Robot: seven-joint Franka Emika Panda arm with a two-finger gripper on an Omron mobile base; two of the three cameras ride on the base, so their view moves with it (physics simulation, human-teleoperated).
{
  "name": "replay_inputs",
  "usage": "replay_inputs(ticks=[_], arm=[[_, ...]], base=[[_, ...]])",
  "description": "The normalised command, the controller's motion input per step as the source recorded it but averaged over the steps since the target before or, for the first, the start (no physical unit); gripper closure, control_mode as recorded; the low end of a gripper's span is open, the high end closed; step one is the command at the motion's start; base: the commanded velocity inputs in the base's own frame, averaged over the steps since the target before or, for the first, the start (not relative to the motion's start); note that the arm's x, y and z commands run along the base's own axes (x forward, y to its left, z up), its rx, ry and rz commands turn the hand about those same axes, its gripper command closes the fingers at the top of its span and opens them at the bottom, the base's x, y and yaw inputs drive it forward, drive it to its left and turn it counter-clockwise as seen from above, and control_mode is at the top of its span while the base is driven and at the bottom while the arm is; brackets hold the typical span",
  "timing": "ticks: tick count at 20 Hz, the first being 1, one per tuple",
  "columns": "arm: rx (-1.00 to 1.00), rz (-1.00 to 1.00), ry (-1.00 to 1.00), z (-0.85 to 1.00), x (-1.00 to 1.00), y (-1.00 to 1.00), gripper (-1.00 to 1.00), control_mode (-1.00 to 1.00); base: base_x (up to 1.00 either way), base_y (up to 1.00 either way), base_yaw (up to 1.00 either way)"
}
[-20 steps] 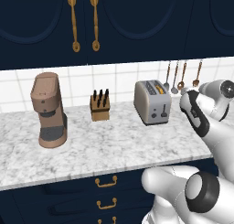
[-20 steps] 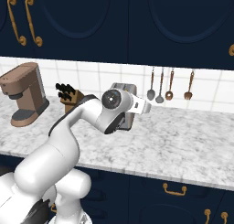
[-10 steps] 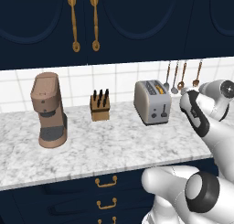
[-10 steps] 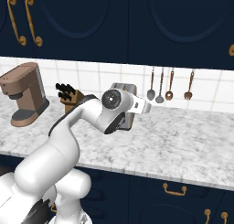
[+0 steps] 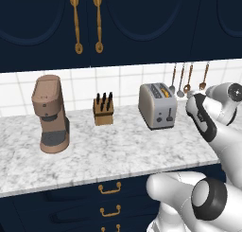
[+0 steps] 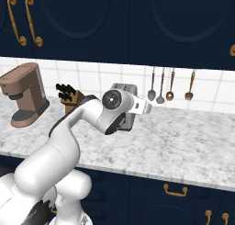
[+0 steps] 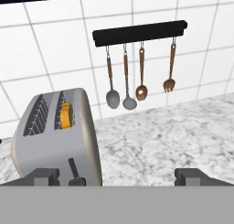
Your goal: Start the toaster. Once the lever pops up, take the bread to the plate on the dining counter.
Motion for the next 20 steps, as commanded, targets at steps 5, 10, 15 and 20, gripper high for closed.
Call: replay_inputs(ticks=[5, 10, 15, 20], arm=[[0.0, 0.0, 0.0, 0.0, 0.0, 0.0, -1.0, -1.0], [0.0, 0.0, 0.0, 0.0, 0.0, 0.0, -1.0, -1.0], [0.0, 0.0, 0.0, 0.0, 0.0, 0.0, -1.0, -1.0], [0.0, 0.0, 0.0, 0.0, 0.0, 0.0, -1.0, -1.0]], base=[[0.0, 0.0, 0.0], [0.0, 0.0, 0.0], [0.0, 0.0, 0.0], [0.0, 0.0, 0.0]])
